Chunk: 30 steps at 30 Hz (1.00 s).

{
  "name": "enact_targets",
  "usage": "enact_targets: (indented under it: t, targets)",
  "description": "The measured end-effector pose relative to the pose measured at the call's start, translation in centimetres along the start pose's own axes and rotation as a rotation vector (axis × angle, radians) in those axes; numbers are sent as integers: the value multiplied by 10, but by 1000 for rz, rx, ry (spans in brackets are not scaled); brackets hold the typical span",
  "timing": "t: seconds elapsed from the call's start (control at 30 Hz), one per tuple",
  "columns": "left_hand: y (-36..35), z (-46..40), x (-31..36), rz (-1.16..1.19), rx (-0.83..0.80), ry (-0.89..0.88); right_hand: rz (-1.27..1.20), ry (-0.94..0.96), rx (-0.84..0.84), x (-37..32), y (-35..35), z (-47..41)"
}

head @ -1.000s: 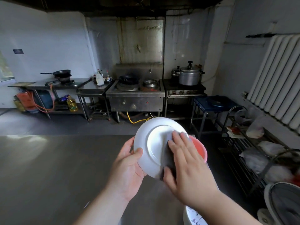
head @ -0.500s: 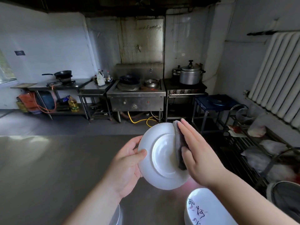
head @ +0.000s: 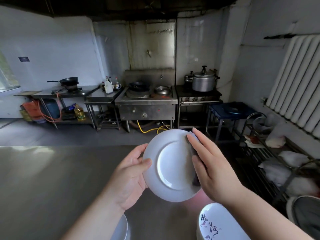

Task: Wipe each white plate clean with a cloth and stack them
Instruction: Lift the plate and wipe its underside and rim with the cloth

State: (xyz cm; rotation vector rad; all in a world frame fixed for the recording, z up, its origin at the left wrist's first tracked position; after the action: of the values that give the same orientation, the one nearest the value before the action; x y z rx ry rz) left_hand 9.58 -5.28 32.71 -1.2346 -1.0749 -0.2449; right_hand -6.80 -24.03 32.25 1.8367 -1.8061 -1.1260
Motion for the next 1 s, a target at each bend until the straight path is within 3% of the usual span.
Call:
enact_targets:
  t: [0.13,0.37,0.57,0.67,0.8,1.0]
  targets:
    - [-3,-2,-6,51,-18,-25,-61,30,-58,3,16,-31]
    - [-8,-4,-21,189,56,-95,-217,-288,184,-18,-37,34]
    - [-15,-6,-28,198,73,-110,-167,-264,103,9,2,-21]
    - [-19,-12,-26,247,74,-146,-126,-250,161,-5,-11,-3]
    - [-15,-12,-37,279,115,-142,-200,-309,116,-31,-45,41]
    - [-17,-16,-38,264,100,-139,-182,-444,195,-3,-24,-4]
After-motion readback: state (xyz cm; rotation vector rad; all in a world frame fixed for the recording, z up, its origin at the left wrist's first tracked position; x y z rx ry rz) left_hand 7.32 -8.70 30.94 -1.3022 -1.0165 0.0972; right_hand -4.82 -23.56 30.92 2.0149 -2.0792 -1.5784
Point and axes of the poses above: each hand's wrist, its own z-axis away from the middle knuckle, its own y-axis out of the back of the hand, x = y × z, the point moved 1 cm from there along -z, towards the middle knuckle, and after that the axes turned 10 degrees about z, right-handed, at the moved point
